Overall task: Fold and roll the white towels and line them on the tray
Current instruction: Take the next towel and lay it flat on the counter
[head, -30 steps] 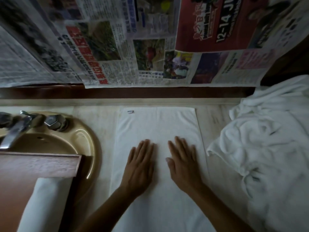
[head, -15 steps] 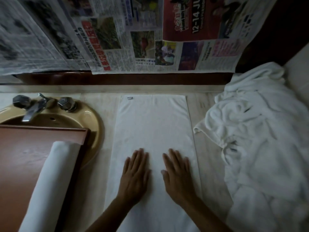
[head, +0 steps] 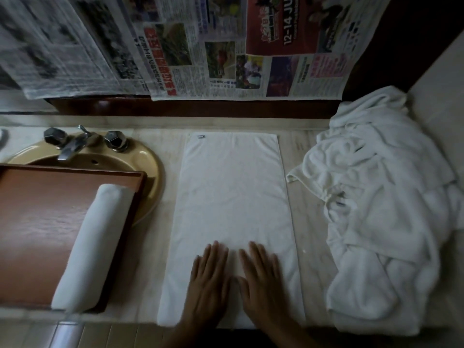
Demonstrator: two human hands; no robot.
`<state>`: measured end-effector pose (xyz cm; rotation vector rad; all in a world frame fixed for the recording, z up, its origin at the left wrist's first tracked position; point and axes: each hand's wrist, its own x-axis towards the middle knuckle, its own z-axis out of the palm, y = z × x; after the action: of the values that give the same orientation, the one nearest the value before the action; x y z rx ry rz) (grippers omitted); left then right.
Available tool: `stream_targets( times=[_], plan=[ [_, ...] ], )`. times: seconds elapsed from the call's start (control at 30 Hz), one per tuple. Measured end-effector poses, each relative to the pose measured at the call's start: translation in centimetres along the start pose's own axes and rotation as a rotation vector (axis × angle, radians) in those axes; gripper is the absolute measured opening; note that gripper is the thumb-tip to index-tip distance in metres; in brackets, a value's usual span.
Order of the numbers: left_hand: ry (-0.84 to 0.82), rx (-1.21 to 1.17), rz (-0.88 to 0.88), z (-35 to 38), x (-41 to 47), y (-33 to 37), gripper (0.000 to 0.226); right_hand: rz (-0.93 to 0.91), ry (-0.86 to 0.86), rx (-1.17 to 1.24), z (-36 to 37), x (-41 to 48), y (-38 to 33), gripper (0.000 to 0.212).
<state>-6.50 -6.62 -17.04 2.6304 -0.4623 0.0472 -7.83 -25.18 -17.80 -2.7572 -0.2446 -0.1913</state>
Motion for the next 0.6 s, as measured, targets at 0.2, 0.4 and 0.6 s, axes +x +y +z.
stream_targets(
  times=[0.2,0.4,0.6],
  plan=[
    [-0.033,0.107,-0.074,-3.2,-3.7,-7.0,0.06,0.18,-0.049,-0.153,-2.3,-2.0,6.7,0.061],
    [-0.117,0.066,-0.059,-3.8,-0.6,-6.8,0.065,0.208,-0.031,-0.131,-2.0,1.3,3.4,0.062],
    [-0.192,0.138,0.0,-3.1,-1.0,-7.2,0.067,0.22,-0.064,-0.139,-0.2,1.3,-0.1,0.064]
  ],
)
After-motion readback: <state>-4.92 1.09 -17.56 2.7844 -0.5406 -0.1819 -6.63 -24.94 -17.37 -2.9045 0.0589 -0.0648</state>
